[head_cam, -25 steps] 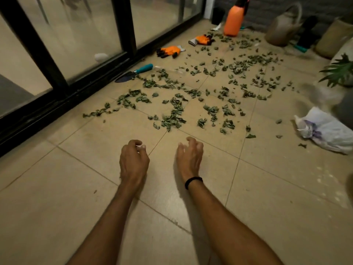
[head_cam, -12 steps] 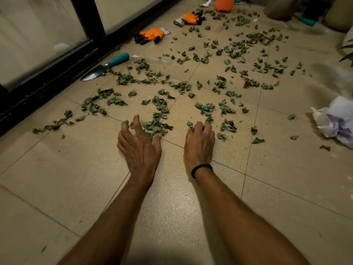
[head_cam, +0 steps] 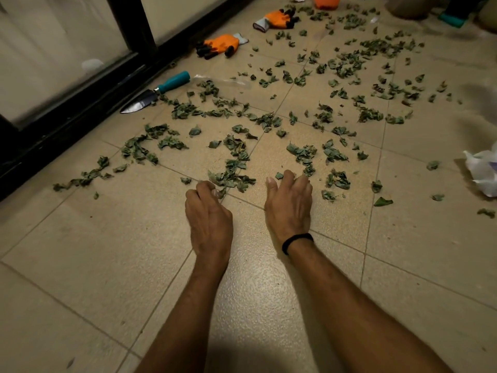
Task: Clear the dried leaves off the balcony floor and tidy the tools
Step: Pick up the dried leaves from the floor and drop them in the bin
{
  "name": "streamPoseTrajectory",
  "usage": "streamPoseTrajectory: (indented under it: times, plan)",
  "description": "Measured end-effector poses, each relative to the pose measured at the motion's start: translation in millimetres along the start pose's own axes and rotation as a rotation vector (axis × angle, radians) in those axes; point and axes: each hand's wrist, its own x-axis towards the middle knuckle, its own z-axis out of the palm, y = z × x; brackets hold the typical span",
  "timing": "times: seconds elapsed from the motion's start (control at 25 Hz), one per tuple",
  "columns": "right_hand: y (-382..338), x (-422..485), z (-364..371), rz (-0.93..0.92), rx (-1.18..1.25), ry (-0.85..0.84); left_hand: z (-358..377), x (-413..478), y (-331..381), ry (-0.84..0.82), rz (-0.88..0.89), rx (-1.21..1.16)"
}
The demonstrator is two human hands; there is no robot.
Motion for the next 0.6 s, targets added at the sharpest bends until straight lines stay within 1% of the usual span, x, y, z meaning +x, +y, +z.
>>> streamPoseTrajectory:
  times: [0.08,0.16,0.24,0.32,0.4,0.48,0.52,0.6]
  plan:
    - [0,4,4,-0.011,-0.058,0.013,-3,-1,-1,0.025,-0.049,-0.102]
    - [-1,3,6,0.012,-0.019,0.062,-7,3,0,0.091,-0.138,-0.208]
    - [1,0,6,0.006,0.052,0.08,-9,7,-1,0.164,-0.193,-0.263]
    - [0,-3,6,-0.075,0.113,0.041,-11,11,0,0.179,-0.222,-0.277]
    - [-5,-5,5,-0.178,0.171,-0.048,-12,14,1,0.158,-0.218,-0.271]
    - [-13,-4,7,-0.254,0.169,-0.151,-12,14,4,0.132,-0.236,-0.263]
    - [-16,-2,8,-0.287,0.134,-0.174,-11,14,5,0.126,-0.251,-0.261]
    - [-18,1,13,-0.321,0.13,-0.138,-10,15,3,0.126,-0.261,-0.275]
